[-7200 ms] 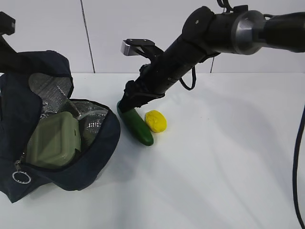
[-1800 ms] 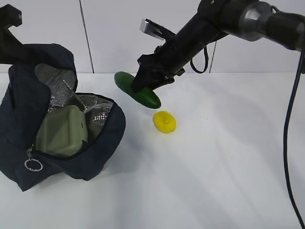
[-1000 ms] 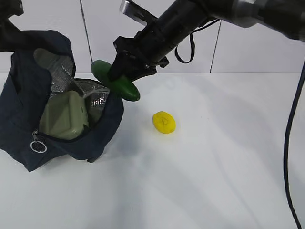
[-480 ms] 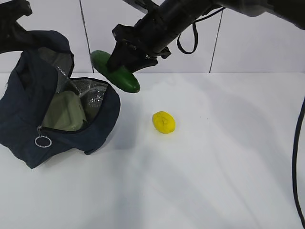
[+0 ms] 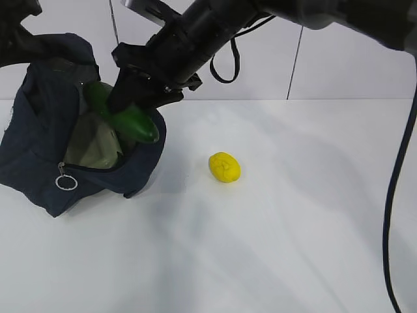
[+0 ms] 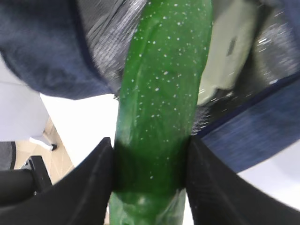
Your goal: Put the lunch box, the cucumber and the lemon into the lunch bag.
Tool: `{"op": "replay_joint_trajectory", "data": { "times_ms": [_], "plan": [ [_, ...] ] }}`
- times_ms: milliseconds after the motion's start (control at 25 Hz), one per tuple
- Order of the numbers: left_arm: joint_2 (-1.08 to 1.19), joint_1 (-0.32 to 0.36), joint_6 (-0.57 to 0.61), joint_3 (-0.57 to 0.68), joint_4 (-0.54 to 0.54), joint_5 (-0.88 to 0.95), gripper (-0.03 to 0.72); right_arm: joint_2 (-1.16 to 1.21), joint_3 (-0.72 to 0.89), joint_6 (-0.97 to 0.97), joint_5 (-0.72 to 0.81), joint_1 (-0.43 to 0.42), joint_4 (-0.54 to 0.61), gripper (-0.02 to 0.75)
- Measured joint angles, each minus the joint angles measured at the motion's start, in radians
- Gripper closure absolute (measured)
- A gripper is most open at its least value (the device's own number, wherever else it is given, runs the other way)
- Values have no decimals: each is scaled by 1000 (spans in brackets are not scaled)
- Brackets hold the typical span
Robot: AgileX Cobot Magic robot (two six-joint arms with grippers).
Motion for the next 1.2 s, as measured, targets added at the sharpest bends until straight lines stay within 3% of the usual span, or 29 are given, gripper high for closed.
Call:
{"op": "replay_joint_trajectory", "data": {
  "times_ms": [400, 760, 1200],
  "plan": [
    [0, 0, 0, 0, -40, 64, 694, 0, 0, -25, 1, 10, 5, 375],
    [-9, 0, 4, 0, -63, 138, 694, 13, 0, -137, -6, 11, 111, 375],
    [-54, 0, 7, 0, -72, 208, 694, 98, 0, -262, -123, 17, 216, 375]
  ]
}}
